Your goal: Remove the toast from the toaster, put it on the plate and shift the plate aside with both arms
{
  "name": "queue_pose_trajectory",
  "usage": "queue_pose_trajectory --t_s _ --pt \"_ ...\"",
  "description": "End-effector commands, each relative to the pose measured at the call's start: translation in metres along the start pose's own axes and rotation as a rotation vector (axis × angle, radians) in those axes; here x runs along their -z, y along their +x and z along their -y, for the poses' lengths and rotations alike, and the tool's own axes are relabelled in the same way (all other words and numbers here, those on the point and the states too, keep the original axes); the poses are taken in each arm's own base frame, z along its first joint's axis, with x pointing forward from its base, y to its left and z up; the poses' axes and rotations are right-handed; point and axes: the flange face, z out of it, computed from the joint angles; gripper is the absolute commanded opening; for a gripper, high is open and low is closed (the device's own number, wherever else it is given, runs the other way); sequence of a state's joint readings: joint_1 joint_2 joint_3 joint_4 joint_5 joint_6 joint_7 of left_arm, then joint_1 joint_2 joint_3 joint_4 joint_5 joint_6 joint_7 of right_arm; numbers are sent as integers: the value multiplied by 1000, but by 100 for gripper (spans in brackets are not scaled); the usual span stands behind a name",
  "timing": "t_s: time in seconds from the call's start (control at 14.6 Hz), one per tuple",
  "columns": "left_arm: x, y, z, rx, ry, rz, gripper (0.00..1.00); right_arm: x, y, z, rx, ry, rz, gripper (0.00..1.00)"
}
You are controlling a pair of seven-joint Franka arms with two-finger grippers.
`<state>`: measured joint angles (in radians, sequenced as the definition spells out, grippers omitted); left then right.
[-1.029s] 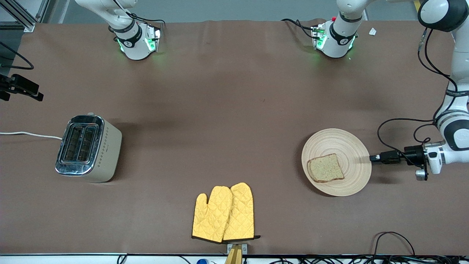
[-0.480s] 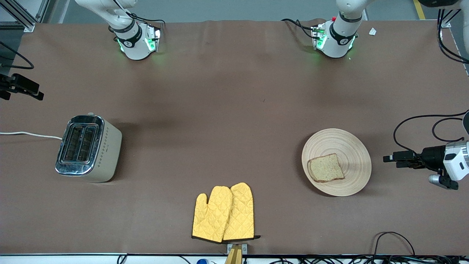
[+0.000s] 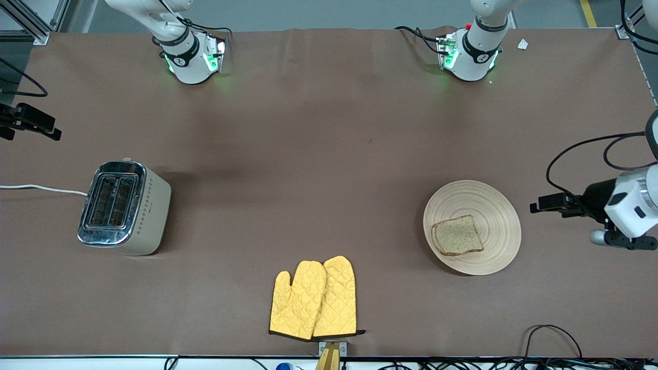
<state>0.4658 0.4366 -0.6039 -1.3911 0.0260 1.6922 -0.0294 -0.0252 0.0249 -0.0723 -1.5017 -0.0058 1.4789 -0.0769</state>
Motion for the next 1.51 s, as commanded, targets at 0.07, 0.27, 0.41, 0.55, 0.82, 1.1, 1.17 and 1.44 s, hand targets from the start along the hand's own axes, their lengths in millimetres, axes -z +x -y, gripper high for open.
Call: queue_pose_trajectory --t_s 0.07,0.27,0.41,0.55,0.82,1.1,1.17,1.44 --pt "42 -33 -61 -24 166 -26 100 3 -7 -3 9 -6 -2 100" --pt "76 -58 -81 -27 246 -48 100 3 -7 -3 9 -6 -2 100" --pt "98 -75 -91 -23 268 -79 100 3 -7 -3 9 -6 -2 100" --pt "108 -102 -95 -17 287 -61 100 3 -7 -4 8 -6 -2 100" --pt "116 -143 -98 -1 267 -30 100 3 -7 -4 8 -6 -2 100" --pt "121 -154 -100 8 246 17 100 4 -7 -6 3 -5 -12 100" --pt "126 -154 -100 5 246 10 100 5 -7 -5 5 -6 -16 100" --pt "136 -150 -96 17 248 -12 100 2 -7 -7 -2 11 -53 100"
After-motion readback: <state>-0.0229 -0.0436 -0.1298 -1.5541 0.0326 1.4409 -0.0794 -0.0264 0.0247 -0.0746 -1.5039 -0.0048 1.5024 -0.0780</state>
